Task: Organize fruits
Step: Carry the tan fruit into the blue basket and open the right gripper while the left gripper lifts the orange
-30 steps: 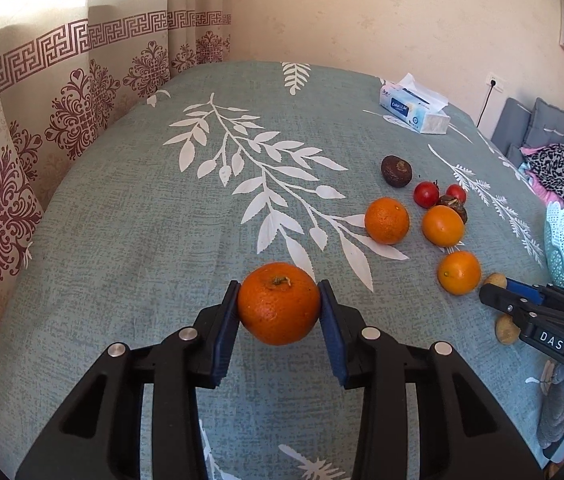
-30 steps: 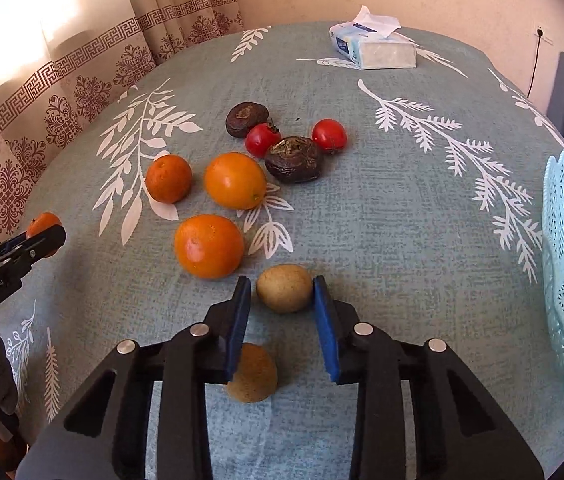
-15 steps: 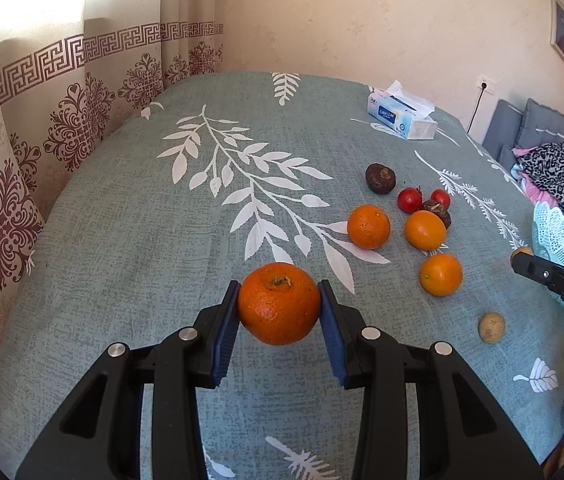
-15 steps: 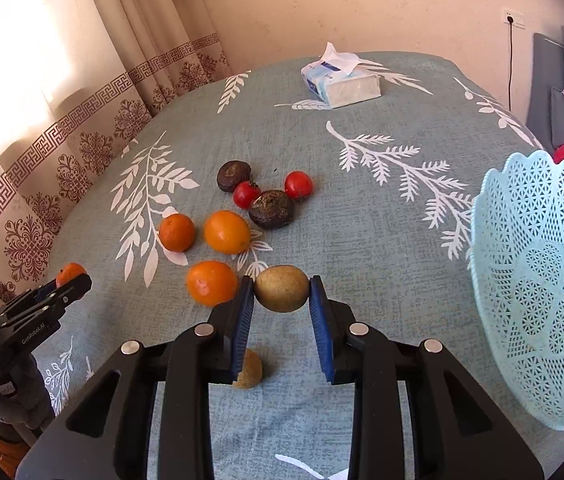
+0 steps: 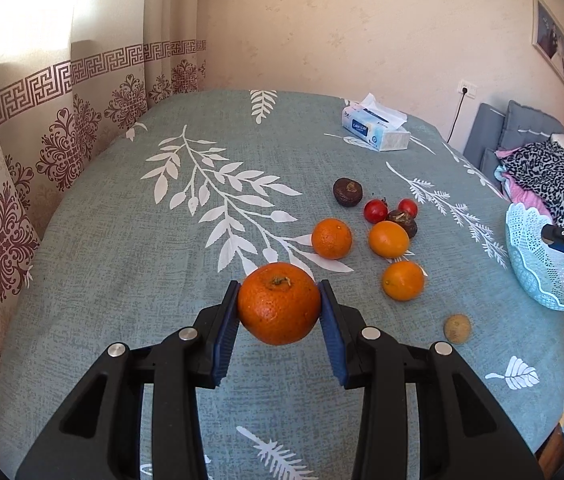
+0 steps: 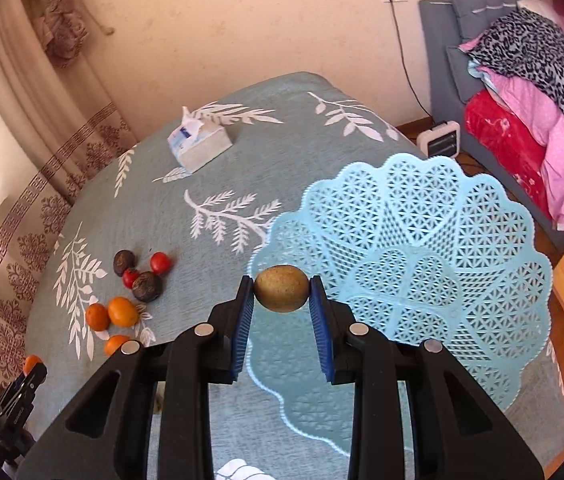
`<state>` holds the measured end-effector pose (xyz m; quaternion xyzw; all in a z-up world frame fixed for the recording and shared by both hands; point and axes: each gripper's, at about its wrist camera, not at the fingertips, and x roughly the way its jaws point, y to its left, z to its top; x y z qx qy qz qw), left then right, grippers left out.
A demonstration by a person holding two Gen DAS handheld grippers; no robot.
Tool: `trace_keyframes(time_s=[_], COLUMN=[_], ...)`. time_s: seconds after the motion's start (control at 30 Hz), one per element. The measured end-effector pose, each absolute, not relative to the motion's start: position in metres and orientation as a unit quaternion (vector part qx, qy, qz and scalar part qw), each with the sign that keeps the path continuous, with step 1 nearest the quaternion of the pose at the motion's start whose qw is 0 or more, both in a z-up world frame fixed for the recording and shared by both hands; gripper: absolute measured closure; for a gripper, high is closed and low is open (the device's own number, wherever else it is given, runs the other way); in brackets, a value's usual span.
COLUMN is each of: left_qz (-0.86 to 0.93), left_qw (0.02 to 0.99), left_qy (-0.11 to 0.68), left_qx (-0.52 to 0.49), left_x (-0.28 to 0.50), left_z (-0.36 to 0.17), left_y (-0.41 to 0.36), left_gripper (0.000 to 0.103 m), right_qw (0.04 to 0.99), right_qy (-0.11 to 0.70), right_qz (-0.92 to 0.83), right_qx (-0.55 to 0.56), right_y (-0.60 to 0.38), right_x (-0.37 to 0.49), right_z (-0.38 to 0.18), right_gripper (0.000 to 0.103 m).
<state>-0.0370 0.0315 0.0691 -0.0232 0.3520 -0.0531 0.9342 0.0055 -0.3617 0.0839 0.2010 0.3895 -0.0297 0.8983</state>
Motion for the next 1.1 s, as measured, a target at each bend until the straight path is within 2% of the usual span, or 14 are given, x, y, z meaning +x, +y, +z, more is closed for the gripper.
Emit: trace_keyframes(time_s=[0.33, 0.4, 0.47, 0.7, 0.77, 0.83, 0.97, 1.1], left_qz=[-0.081, -0.089, -0.097, -0.141, -0.159, -0.181, -0.227, -0.273], left_qw=[0.939, 0.939, 0.939, 0.931, 0.926, 0.92, 0.904, 0.88], left_qy=[0.334, 0.332, 0.33, 0.336, 0.34, 0.345, 0.359, 0.382], left_qx=[-0.011, -0.007, -0.001, 0.025, 0.03, 0.034, 0.053, 0.069], left_x=[-0.043, -0.043, -0.042, -0.036, -0.032, -0.027, -0.02, -0.015], left_z=[0.092, 0.097, 0.102, 0.111, 0.113, 0.114, 0.109, 0.1], left_y=[0.002, -0.006, -0.016, -0.064, -0.082, -0.101, -0.152, -0.202], left_gripper=[0.064, 0.064, 0.064, 0.064, 0.064, 0.064, 0.064, 0.064], right_qw=[0.871, 0.869, 0.871, 0.896, 0.913, 0.928, 0.939, 0.934], right_qy=[0.414, 0.414, 0.405, 0.337, 0.295, 0.257, 0.215, 0.215], right_qz=[-0.086, -0.086, -0.09, -0.119, -0.136, -0.154, -0.162, -0.157], right_qx=[0.25, 0.256, 0.263, 0.265, 0.245, 0.22, 0.214, 0.238], right_y=[-0.411, -0.412, -0.415, -0.431, -0.433, -0.433, -0.442, -0.457], right_x=[0.008, 0.008, 0.005, -0.02, -0.033, -0.046, -0.064, -0.068], right_z=[0.057, 0.058, 0.063, 0.104, 0.127, 0.147, 0.171, 0.172], right_gripper=[0.074, 0.071, 0.056, 0.048, 0.03, 0.024, 0.018, 0.018])
